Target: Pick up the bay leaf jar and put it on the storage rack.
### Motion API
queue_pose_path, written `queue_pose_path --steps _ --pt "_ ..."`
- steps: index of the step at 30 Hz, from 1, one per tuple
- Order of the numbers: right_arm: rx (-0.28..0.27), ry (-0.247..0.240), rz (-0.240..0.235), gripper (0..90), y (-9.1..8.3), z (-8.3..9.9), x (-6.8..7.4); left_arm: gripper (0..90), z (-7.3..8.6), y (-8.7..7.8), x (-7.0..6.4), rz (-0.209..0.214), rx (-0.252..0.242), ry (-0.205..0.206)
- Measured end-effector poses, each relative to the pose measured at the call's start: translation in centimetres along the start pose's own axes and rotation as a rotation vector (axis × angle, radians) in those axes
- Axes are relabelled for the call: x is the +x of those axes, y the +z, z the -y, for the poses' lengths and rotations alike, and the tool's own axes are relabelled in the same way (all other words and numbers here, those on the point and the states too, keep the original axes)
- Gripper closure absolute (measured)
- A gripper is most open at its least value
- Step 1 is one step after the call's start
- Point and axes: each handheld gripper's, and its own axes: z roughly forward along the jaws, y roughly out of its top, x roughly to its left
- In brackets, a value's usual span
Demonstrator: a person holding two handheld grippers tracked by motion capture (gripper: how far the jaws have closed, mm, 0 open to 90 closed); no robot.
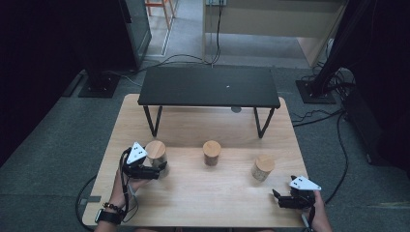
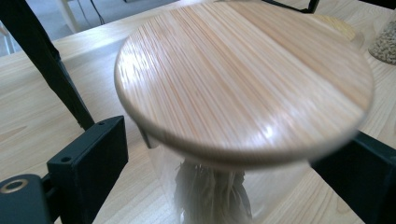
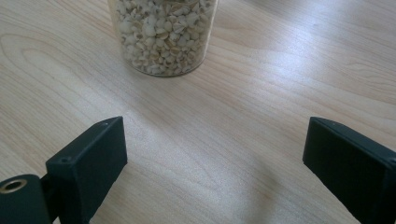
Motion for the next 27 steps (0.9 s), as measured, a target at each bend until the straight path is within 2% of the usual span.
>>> queue_pose_path --steps 4,5,8,9,11,13,19,20,22,23,24,27 --pt "0.000 -0.001 -0.006 6.0 0.0 0.0 -0.1 10.1 -0.4 0.2 0.2 0.007 0.007 -0.004" --pt "0.000 -0.001 -0.007 6.0 0.0 0.0 -0.1 14.5 -0.5 0.3 0.3 0.009 0.008 -0.002" --pt "0.002 -0.001 -0.008 6.0 0.0 0.0 -0.1 14.5 -0.8 0.4 0.2 0.004 0.015 0.000" --pt "0.003 -0.001 -0.008 5.9 0.0 0.0 -0.1 15.0 -0.8 0.4 0.4 0.021 0.005 -0.012" --pt "0.002 -0.001 -0.008 5.9 0.0 0.0 -0.1 22.4 -0.9 0.3 0.4 0.026 -0.004 -0.009" --pt "0.004 -0.001 -0.008 5.9 0.0 -0.1 -0.1 24.7 -1.0 0.3 0.4 0.027 -0.003 -0.004" --pt "0.010 -0.003 -0.018 5.0 0.0 -0.2 -0.3 25.1 -1.6 0.2 0.4 0.027 0.023 0.000" --pt "0.011 -0.003 -0.019 4.9 0.0 -0.2 -0.3 25.1 -1.7 0.2 0.5 0.032 0.024 -0.003" --pt "0.012 -0.005 -0.019 4.8 0.0 -0.2 -0.3 25.1 -1.5 0.1 1.3 0.065 0.014 -0.048" --pt "0.012 -0.005 -0.019 4.8 0.0 -0.2 -0.3 25.1 -1.5 0.1 1.3 0.065 0.014 -0.048" --pt "0.011 -0.006 -0.019 4.8 0.0 -0.2 -0.3 25.2 -1.4 0.0 1.6 0.078 0.008 -0.066" --pt "0.013 -0.006 -0.021 4.8 0.0 -0.2 -0.3 25.2 -1.7 -0.2 1.5 0.073 0.008 -0.058"
